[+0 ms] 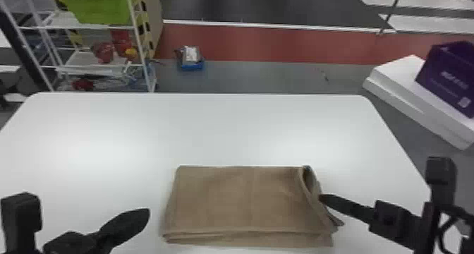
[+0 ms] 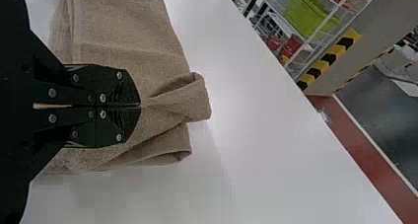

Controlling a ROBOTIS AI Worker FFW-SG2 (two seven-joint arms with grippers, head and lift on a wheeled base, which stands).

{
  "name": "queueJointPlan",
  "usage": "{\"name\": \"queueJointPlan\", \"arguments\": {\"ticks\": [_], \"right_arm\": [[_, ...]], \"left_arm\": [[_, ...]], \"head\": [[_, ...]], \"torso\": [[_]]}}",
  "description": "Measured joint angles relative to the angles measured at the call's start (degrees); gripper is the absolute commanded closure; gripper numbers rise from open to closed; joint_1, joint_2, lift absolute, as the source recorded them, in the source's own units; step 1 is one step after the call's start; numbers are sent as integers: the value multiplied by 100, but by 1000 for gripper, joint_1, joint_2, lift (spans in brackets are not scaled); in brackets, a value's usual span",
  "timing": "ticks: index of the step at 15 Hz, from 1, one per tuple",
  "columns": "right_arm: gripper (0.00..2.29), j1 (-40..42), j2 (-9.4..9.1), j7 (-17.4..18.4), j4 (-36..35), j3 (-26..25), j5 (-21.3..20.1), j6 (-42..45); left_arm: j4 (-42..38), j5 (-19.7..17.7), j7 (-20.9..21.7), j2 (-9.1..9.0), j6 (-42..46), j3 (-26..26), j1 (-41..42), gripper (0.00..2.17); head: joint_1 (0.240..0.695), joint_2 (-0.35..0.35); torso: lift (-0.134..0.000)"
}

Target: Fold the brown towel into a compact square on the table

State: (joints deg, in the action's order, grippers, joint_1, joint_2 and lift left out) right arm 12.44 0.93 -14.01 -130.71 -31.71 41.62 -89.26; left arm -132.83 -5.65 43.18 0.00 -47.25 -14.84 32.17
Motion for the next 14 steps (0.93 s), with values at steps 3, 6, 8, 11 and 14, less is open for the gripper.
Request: {"name": "queueJointPlan", "arguments": {"ticks": [3,6,8,11,14], "right_arm": [[1359,-2,-5,-10,152,164,-297,0],[1362,21,-5,-53,252,164,-403,0],[1362,30,-2,-58,243,108,-402,0],[1362,-18,3,-58,237,88,-344,0],[1362,-65,4,-58,161,86,-91,0]], "left_arm": [[65,-20,-32,0,0,102,8,1811],[61,41,-8,0,0,200,0,1808],[24,30,15,0,0,214,23,1605],[33,6,-4,0,0,222,40,1605],[70,6,-49,0,0,225,11,1605]], "head": [[695,-72],[695,-91],[695,-102],[695,-107],[695,-94]], "torso": [[-124],[-124],[-124],[-124],[-124]]}}
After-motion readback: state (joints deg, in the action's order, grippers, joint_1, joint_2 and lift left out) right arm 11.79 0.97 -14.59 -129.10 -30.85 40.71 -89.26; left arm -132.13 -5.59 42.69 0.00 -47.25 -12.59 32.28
